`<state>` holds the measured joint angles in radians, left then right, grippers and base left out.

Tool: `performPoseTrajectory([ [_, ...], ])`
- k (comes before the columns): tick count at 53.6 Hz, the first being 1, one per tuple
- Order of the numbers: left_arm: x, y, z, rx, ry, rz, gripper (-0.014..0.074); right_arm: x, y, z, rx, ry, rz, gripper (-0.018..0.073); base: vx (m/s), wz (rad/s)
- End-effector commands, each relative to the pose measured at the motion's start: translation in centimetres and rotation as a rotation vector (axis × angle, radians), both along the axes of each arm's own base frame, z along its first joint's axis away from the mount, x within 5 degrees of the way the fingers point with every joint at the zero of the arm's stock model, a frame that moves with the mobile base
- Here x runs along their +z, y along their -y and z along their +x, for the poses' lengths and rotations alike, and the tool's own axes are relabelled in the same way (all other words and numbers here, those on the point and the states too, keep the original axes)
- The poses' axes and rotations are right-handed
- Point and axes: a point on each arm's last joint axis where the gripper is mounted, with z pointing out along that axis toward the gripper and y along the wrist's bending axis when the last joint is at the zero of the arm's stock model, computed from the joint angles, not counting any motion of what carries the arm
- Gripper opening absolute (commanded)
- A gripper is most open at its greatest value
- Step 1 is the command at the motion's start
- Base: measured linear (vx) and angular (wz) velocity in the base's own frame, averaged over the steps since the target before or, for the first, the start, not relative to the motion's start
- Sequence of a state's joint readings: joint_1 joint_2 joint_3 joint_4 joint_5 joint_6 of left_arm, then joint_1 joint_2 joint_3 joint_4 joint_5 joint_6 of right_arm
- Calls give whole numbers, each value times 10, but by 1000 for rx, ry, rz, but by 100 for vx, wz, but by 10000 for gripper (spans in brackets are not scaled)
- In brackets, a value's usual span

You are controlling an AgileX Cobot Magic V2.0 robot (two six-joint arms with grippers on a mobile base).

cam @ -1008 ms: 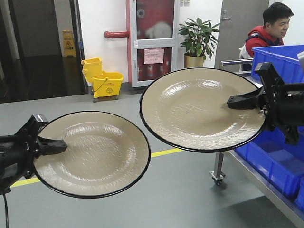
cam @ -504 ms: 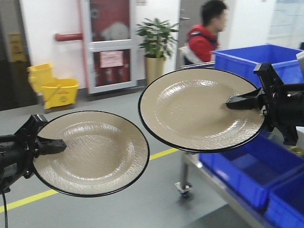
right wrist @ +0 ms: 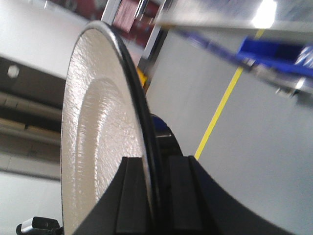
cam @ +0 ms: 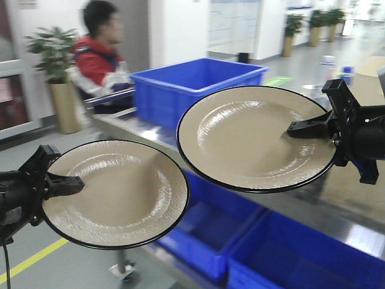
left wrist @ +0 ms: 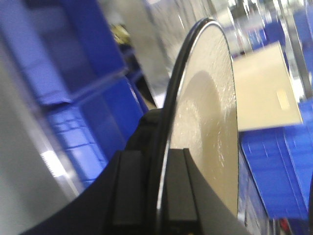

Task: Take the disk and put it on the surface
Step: 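Drive the base to the steel counter holding both plates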

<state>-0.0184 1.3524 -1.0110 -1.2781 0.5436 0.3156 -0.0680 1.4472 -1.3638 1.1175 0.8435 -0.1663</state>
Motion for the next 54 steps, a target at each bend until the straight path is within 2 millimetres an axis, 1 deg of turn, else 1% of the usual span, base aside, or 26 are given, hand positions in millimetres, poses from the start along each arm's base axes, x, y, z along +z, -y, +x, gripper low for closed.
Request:
performPoseTrajectory([
  [1, 28, 1, -6, 28, 71, -97, -1, 34, 0, -10, -37, 106, 107, -8, 36, -80],
  [21, 28, 1, -6, 31, 71, -96, -1, 34, 0, -10, -37, 106, 107, -8, 35, -70],
  [54, 28, 0, -6, 43, 75, -93, 0, 34, 0, -10, -37, 106, 107, -8, 30, -48],
])
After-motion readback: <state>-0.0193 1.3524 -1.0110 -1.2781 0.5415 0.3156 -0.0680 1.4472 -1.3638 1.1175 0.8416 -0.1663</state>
